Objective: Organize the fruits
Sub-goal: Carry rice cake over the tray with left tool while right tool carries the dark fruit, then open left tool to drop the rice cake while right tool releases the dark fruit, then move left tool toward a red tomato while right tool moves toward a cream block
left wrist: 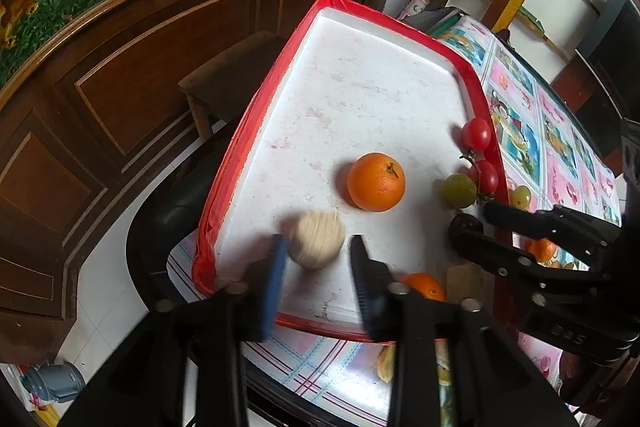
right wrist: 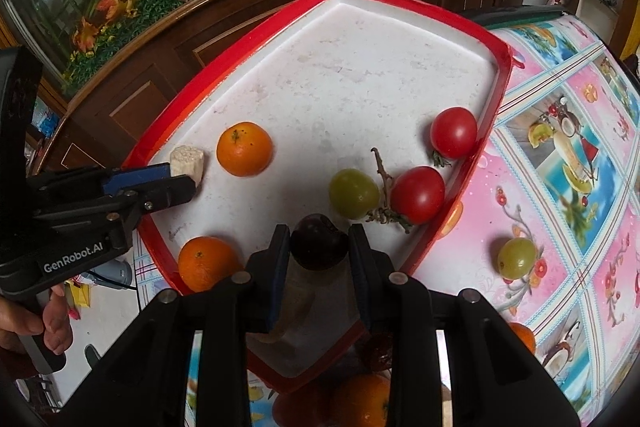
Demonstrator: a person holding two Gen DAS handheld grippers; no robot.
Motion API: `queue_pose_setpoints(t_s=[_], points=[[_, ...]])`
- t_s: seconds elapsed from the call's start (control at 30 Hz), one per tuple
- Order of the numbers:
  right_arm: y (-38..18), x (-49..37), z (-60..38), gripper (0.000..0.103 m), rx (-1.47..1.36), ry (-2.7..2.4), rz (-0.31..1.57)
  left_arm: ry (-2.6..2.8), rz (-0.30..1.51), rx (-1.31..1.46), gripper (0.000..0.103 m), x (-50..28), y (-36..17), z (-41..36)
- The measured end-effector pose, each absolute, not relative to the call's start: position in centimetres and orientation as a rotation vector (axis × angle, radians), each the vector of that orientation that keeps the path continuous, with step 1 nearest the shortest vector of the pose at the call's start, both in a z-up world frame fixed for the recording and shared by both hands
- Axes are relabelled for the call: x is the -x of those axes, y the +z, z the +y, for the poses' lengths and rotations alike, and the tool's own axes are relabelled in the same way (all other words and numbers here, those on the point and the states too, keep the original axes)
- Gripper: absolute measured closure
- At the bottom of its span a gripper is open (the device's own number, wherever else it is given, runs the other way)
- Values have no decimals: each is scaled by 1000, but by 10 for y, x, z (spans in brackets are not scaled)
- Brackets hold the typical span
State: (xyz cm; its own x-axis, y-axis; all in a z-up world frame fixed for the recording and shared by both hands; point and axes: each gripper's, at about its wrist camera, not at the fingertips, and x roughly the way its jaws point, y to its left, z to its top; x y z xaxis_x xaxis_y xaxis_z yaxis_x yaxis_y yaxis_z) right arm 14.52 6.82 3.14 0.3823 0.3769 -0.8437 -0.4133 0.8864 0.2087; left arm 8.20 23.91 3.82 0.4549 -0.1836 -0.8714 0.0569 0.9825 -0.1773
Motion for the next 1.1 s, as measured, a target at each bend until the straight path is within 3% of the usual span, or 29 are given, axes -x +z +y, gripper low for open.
queue_pose_setpoints(t_s=[0.1, 0.3, 0.47, 0.63, 1.1], points=[[38, -141, 64, 51, 30, 501, 1040, -144, 1076, 130, 50, -79, 42, 237], [54, -131, 47, 51, 3, 495, 998, -140, 1062, 129, 39, -70, 50, 231], [58, -118, 25, 46, -23, 466, 992, -151, 1053, 139, 37, -64, 56, 221], [61, -100, 2, 33, -45, 428, 984, -182, 1028, 133, 33, -52, 65, 204], [60, -49, -61, 32, -82, 336, 982, -311, 1032, 66, 33, -4, 72, 149]])
